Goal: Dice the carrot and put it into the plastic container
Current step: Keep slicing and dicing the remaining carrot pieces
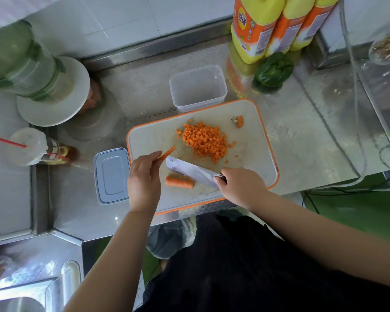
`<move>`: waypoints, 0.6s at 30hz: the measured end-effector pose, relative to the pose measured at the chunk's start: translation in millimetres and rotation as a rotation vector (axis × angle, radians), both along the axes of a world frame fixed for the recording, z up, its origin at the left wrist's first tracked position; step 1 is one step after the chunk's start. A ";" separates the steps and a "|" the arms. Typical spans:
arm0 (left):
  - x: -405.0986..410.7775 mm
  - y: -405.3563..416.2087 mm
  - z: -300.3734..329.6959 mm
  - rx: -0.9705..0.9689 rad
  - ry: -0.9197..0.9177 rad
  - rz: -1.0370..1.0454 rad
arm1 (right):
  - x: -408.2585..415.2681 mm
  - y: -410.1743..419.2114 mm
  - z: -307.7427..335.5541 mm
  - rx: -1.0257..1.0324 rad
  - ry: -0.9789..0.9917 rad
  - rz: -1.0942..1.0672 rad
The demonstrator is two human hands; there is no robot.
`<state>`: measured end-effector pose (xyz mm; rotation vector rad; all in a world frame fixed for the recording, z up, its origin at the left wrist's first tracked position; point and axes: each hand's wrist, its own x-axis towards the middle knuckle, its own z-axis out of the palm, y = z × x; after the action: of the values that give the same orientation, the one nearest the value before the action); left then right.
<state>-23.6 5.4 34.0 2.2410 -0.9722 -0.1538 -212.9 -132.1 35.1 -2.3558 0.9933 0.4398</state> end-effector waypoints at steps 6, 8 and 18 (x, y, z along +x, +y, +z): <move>3.9 4.5 -4.9 0.009 -0.011 -0.049 | 1.0 -1.8 -4.3 -0.016 0.021 0.026; 7.1 3.1 -9.2 0.047 -0.057 -0.141 | -0.5 -6.7 -6.8 -0.020 0.008 -0.008; 12.8 -22.9 -31.1 0.539 -0.033 -0.472 | -7.4 -18.9 -13.4 -0.197 -0.154 -0.138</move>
<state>-10.9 -17.6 2.9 2.4366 -1.6184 -0.6563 -220.3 -151.0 21.7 -2.4294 1.1615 0.1092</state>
